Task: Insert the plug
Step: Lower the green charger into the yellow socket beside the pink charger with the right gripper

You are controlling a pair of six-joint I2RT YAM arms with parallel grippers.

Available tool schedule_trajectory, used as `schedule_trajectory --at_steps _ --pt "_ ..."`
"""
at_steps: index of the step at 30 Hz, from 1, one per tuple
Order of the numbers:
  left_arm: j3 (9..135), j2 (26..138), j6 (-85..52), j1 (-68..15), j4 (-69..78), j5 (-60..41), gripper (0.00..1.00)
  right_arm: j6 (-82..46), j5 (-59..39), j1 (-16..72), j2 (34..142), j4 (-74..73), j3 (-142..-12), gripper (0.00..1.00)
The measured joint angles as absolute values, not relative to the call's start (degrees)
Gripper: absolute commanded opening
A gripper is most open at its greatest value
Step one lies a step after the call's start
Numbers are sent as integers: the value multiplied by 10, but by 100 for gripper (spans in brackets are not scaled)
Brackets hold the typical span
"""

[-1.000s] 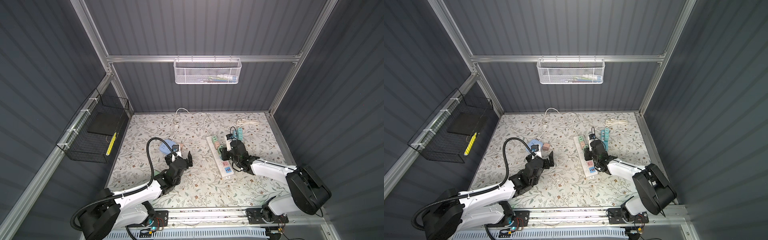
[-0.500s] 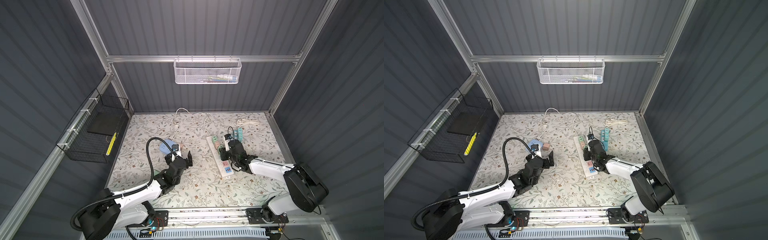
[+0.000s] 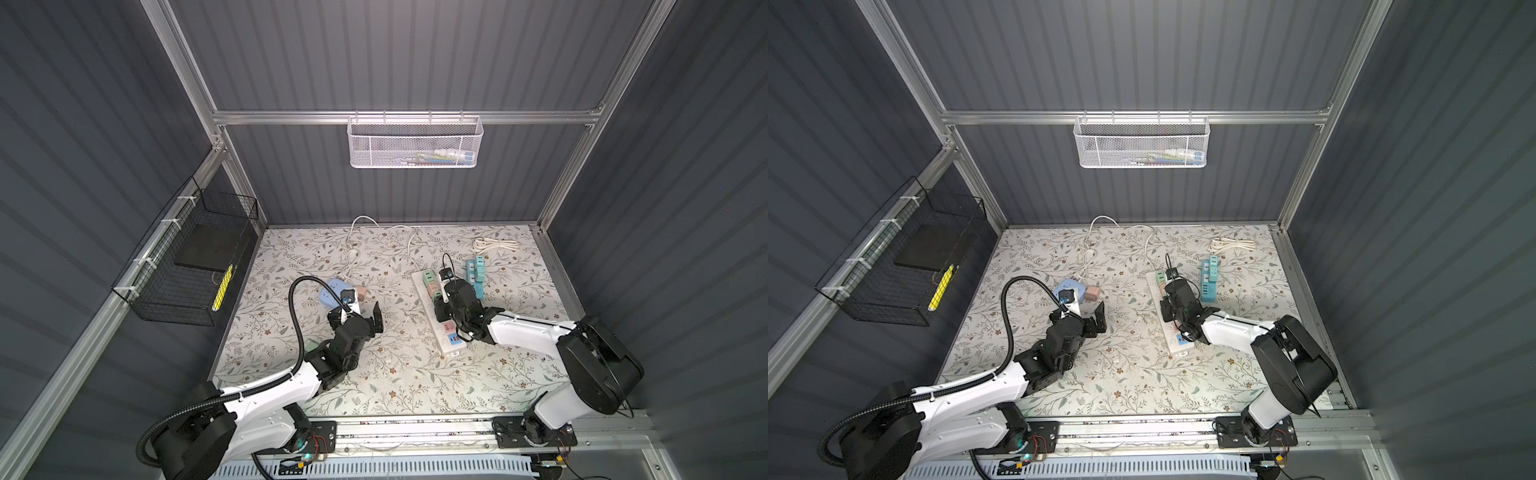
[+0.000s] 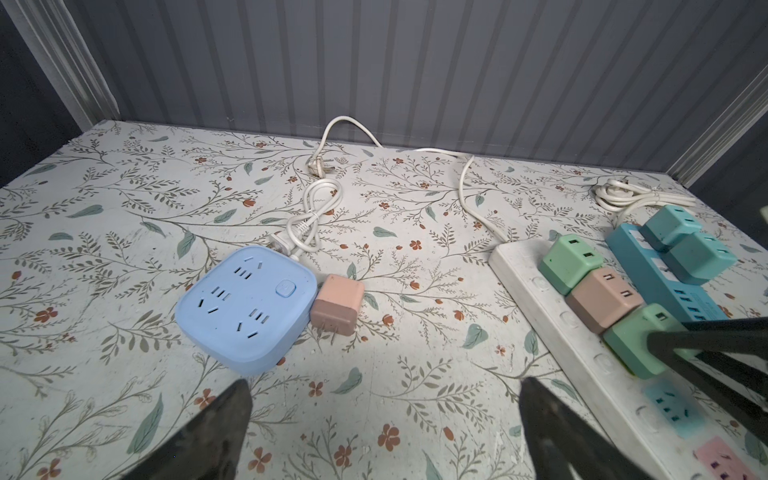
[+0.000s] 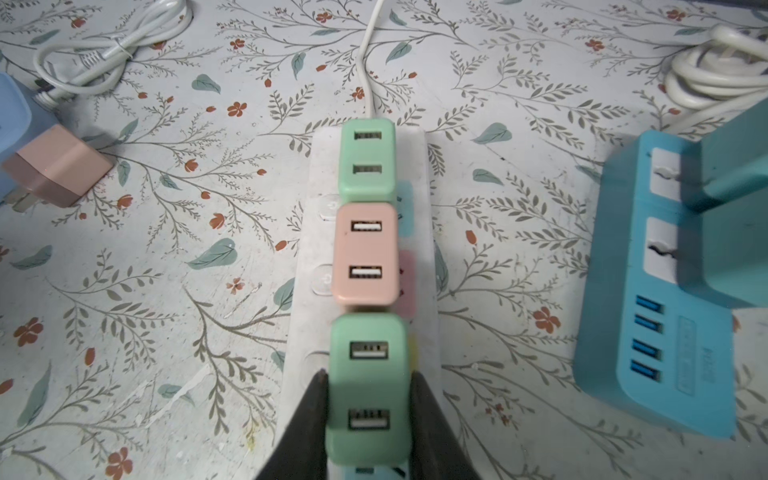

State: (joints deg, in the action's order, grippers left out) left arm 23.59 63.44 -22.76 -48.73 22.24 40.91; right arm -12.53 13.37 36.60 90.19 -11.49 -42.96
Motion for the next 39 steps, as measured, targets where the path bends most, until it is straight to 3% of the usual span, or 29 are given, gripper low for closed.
schedule_trajectory --at_steps 21,26,32,39 --pt "205 606 -227 -479 224 398 100 -133 172 385 935 -102 -458 22" --pt "200 597 -227 -476 223 393 100 -135 170 386 935 -83 -468 30" --pt "200 580 -228 -475 219 387 100 -126 131 376 933 -6 -508 46" --pt "208 578 -225 -475 209 383 100 -112 82 356 898 44 -566 52"
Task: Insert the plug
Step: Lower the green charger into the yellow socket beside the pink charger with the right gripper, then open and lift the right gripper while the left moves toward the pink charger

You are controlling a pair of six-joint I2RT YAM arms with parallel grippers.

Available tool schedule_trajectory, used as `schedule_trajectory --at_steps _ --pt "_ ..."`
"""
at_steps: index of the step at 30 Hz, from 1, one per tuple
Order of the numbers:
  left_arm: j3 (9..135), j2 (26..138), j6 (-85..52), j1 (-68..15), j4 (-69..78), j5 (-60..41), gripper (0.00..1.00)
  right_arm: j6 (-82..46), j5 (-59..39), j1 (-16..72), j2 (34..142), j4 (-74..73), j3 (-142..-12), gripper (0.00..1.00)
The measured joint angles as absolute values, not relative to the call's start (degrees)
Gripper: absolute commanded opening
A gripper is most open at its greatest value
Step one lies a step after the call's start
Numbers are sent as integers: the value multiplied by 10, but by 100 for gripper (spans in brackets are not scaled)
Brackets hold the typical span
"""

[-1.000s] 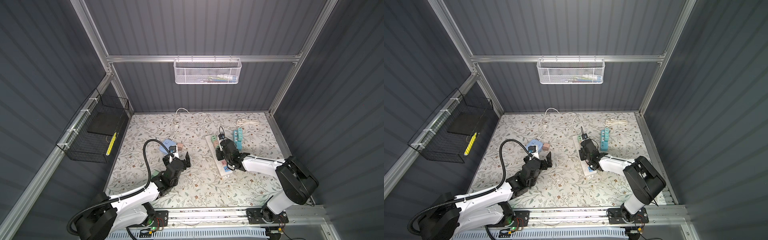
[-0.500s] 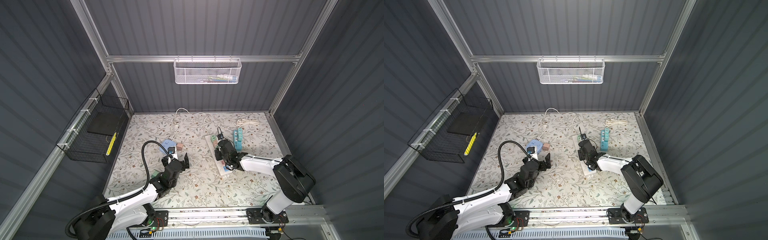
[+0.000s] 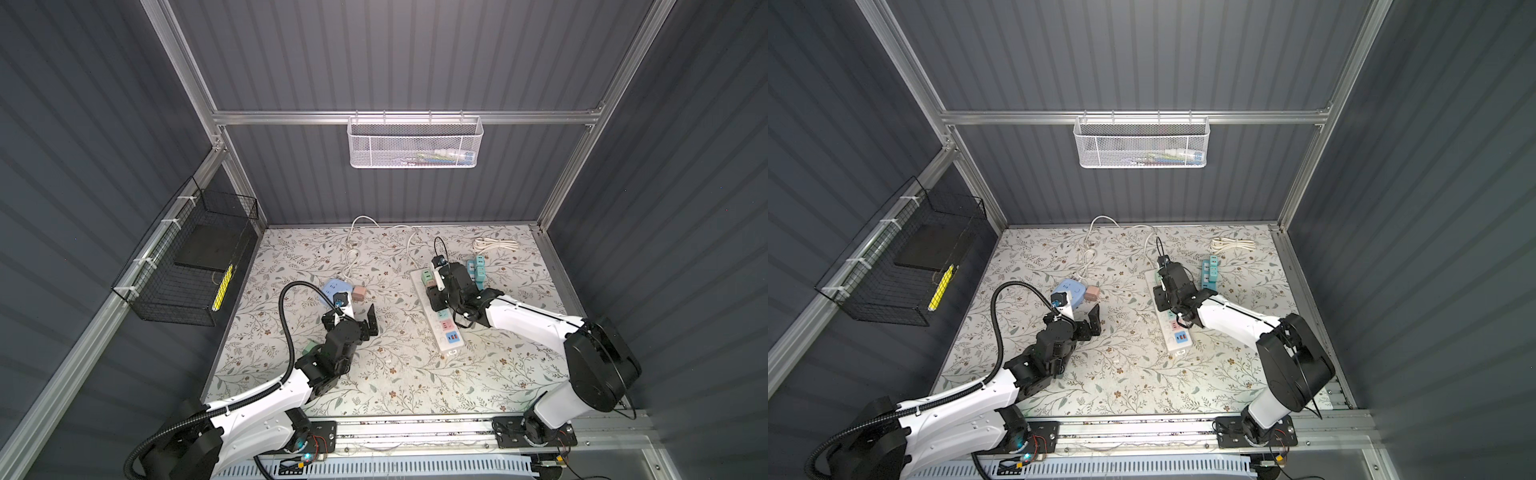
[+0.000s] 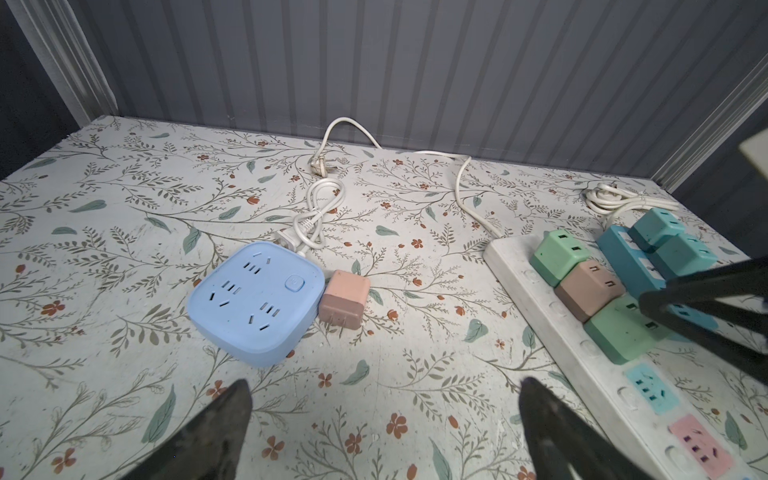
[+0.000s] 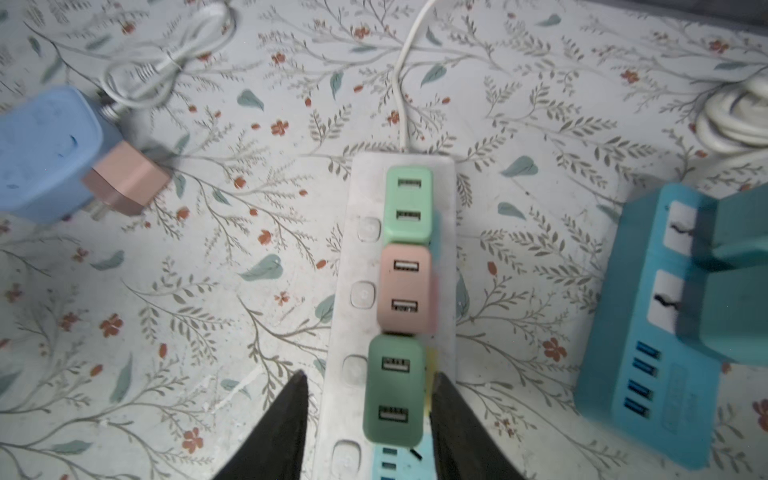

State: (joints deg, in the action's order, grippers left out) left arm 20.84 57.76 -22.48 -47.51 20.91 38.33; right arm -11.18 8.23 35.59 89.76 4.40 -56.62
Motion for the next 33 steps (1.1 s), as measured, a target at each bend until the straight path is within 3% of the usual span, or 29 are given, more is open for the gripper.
schedule_trajectory --at_steps 12,25,33 --pt "228 592 -223 -475 196 383 100 -104 79 319 903 57 -567 44" --pt "309 656 -222 -468 145 383 100 -120 82 316 912 30 -526 44" --pt "469 778 -222 -425 33 366 100 -136 78 316 883 12 -491 56"
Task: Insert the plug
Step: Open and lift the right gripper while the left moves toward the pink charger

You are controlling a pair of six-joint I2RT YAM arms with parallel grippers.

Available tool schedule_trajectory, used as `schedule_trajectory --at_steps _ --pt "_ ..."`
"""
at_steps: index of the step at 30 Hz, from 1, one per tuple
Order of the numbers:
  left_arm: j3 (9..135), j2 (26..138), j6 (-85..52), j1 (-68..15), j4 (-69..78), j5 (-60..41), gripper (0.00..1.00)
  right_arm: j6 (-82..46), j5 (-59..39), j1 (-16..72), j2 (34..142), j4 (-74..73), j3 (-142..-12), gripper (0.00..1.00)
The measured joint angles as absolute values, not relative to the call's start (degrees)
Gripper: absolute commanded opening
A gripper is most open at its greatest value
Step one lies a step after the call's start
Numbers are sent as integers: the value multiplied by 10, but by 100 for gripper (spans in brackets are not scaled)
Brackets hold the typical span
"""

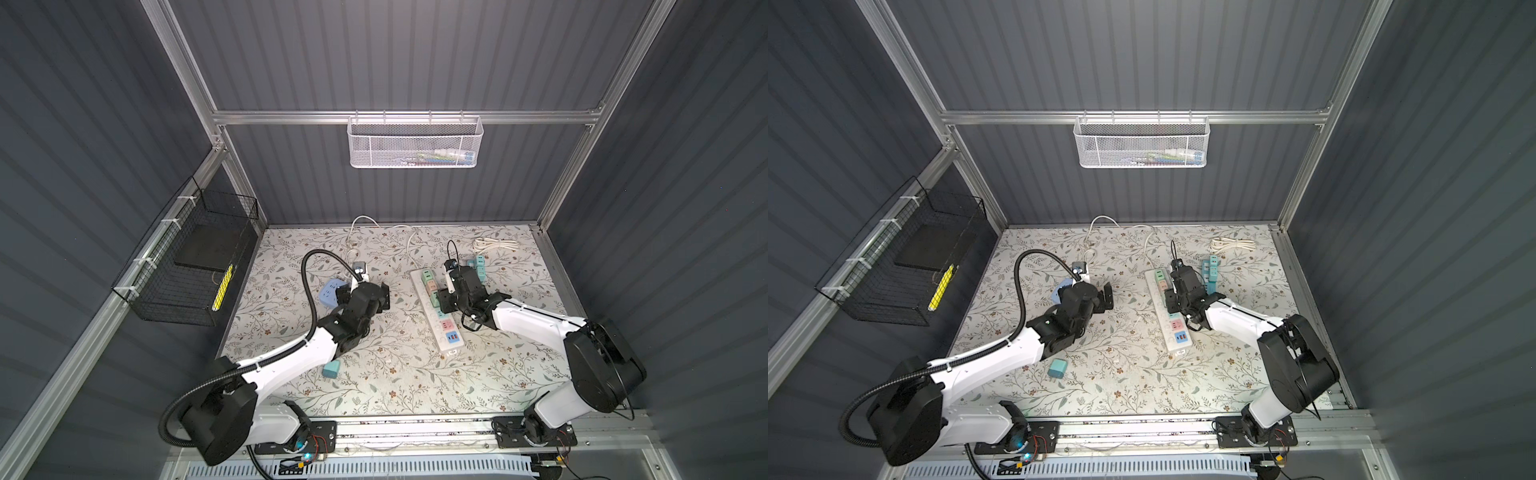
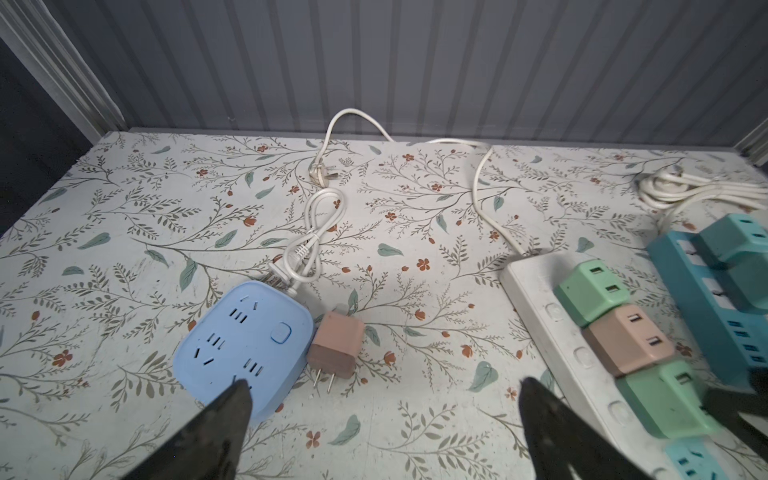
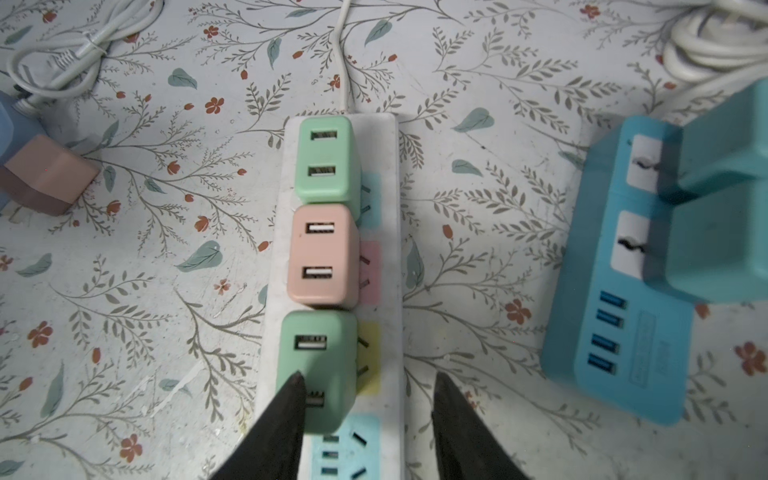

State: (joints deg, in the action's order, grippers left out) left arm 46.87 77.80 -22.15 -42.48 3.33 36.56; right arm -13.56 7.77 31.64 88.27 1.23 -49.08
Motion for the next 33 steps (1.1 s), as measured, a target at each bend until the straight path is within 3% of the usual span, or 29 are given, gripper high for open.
schedule_trajectory --at_steps 6,14,21,33 --pt "591 899 -223 -365 -79 316 99 -151 95 316 815 -11 -437 62" --pt "688 1028 -203 -314 -175 257 89 -165 140 316 780 -39 -408 65" --pt "721 1079 -181 -308 -201 228 79 -175 161 316 773 -54 -397 67" --pt "749 1123 -169 -303 -221 223 74 -178 164 316 778 -61 -397 68"
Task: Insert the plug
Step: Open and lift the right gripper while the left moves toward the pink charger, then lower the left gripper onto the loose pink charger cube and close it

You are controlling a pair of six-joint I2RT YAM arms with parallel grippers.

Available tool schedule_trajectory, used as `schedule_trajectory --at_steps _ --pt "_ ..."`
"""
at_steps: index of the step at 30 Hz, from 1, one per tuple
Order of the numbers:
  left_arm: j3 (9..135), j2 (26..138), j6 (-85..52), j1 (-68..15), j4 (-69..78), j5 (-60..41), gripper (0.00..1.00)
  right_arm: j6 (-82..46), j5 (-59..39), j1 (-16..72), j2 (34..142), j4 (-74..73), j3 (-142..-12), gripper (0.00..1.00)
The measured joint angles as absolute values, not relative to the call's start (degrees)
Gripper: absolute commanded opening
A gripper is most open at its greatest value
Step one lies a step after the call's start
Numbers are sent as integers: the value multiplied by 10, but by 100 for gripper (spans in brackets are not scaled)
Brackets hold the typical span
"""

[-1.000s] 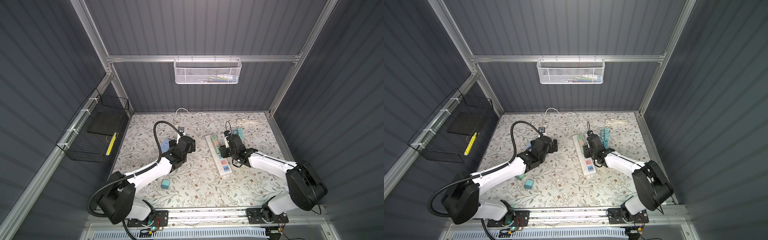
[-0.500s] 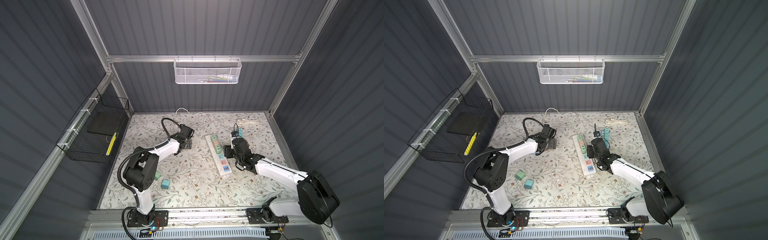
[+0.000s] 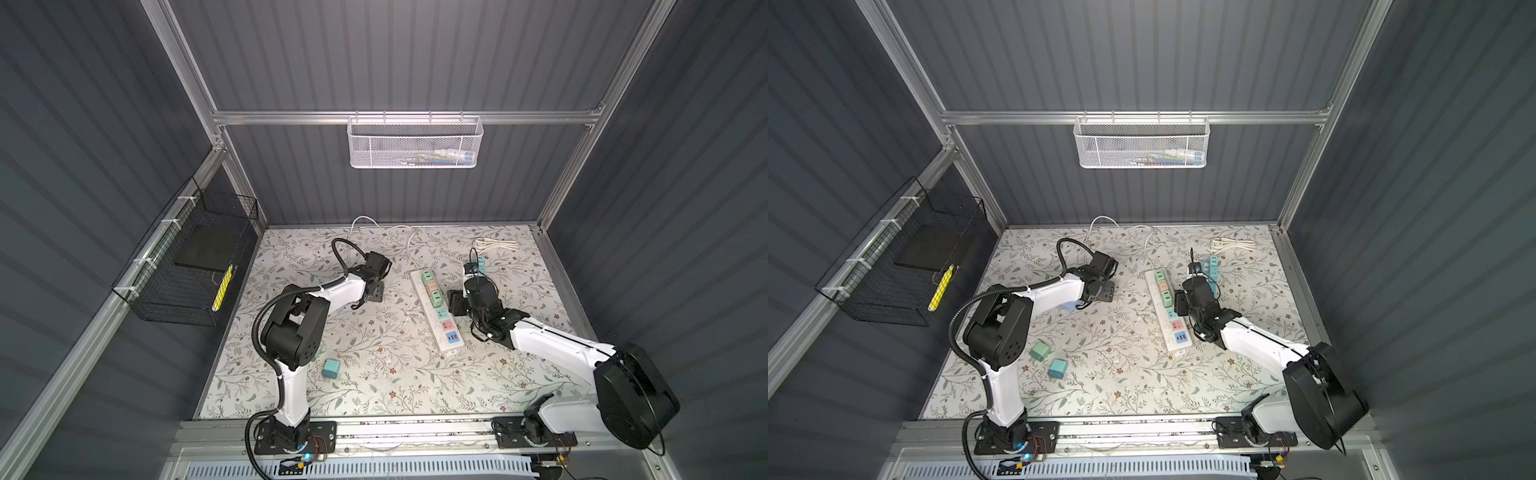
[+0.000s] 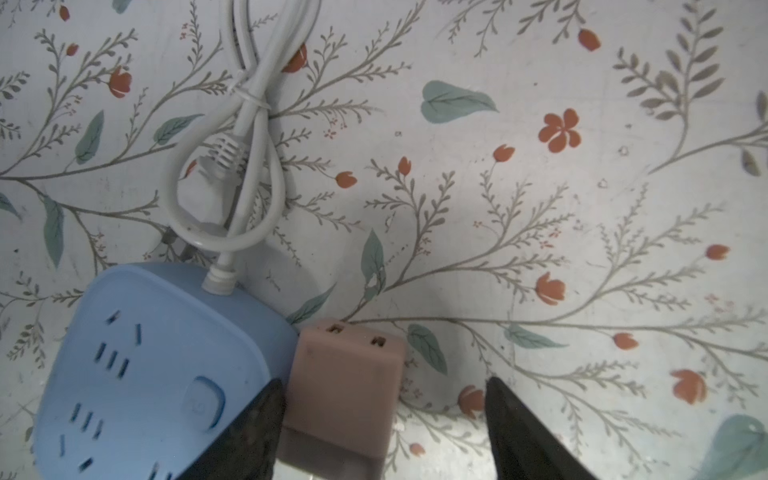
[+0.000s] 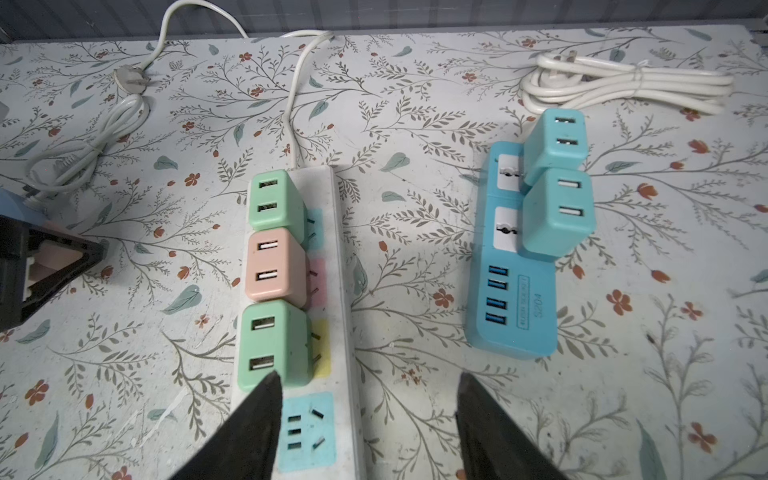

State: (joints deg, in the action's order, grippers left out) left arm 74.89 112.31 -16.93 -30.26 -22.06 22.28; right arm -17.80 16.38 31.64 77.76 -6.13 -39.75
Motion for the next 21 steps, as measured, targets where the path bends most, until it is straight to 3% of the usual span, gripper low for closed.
schedule_trajectory --at_steps 15,21 --pt "775 1154 -172 -302 -238 183 62 -178 164 316 786 -62 -397 69" --pt "772 1154 -175 -302 -238 178 44 -178 163 316 786 -62 -397 69"
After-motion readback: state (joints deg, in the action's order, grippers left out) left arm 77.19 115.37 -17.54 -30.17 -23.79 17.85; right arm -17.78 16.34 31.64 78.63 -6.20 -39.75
